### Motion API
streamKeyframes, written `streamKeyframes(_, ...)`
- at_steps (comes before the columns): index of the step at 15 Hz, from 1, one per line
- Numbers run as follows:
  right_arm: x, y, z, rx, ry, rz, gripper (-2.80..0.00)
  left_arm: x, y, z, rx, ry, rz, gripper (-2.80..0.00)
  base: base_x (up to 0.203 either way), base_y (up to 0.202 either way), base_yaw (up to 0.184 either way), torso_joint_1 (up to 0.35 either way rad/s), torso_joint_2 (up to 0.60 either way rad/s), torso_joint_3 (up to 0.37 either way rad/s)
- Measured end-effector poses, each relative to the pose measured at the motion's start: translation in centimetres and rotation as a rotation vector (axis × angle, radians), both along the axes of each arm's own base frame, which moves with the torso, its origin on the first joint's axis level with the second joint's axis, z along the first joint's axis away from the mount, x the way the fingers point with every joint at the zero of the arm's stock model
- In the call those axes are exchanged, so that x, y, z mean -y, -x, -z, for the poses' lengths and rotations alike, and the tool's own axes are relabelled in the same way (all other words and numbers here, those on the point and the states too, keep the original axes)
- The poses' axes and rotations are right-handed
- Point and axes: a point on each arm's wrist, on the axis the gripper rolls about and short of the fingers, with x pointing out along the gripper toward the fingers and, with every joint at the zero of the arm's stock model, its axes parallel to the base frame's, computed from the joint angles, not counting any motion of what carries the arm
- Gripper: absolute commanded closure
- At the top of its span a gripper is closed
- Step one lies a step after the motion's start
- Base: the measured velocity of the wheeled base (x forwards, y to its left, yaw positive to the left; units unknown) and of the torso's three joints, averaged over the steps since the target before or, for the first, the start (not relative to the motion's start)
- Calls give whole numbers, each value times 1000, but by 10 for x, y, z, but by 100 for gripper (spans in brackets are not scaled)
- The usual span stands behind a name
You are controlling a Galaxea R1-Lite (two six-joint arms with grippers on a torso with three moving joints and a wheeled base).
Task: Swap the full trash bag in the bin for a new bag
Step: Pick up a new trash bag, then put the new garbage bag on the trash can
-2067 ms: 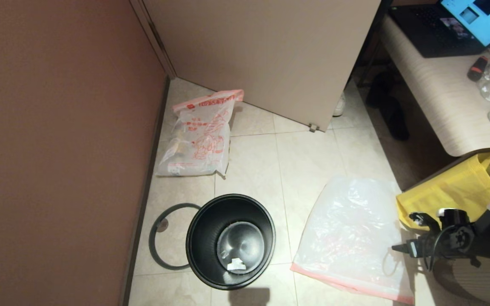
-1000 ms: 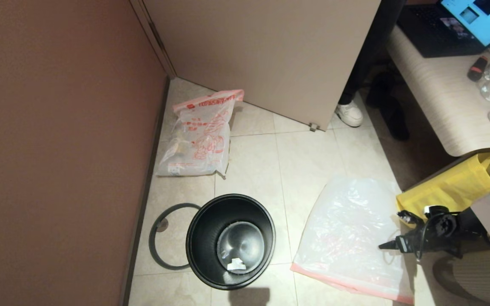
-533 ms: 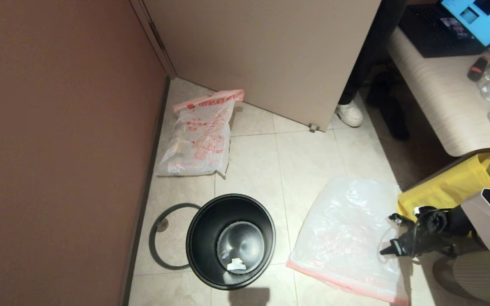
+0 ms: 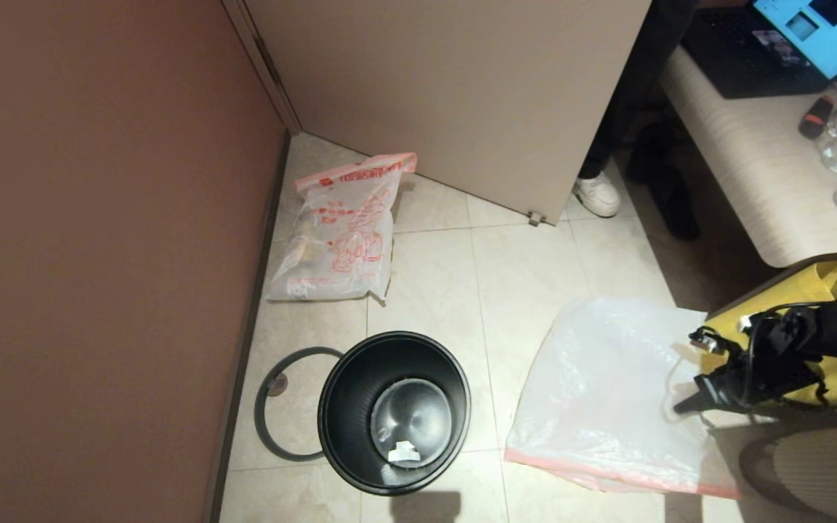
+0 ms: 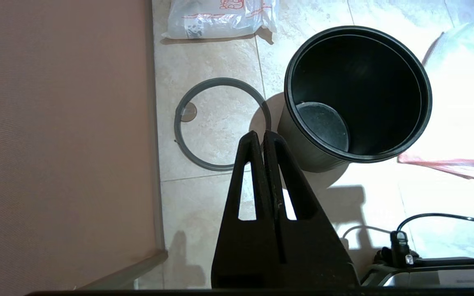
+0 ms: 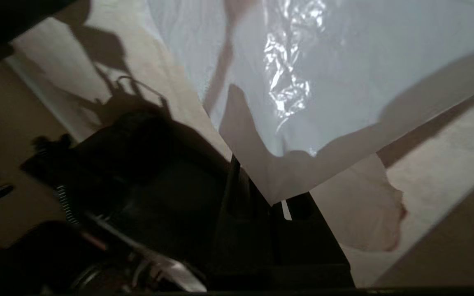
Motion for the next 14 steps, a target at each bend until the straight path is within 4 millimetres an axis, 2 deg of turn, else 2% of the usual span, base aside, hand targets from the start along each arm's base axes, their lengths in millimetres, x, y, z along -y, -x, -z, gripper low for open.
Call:
streamKeyframes(3,-15,38,-81,37,-87,13,0,0,0,0,0,8,-9,0,0,0,0,0,0,0)
streamKeyframes(5,-31,71,-136,65,-151,25,0,0,0,0,1,7,-9,0,0,0,0,0,0,0)
streamKeyframes(8,-69,122,-208,86,-233,41,0,0,0,0,1,-15,-5,0,0,0,0,0,0,0)
streamKeyframes(9,-84,139,-229,99,-257,45,0,0,1,-2,9,-34,4,0,0,0,0,0,0,0)
streamKeyframes(12,-129,182,-285,137,-333,37,0,2,4,-28,51,-57,95,0,0,0,0,0,0,0)
streamKeyframes(14,-152,202,-313,162,-361,40,0,4,-5,-48,24,-82,176,0,0,0,0,0,0,0)
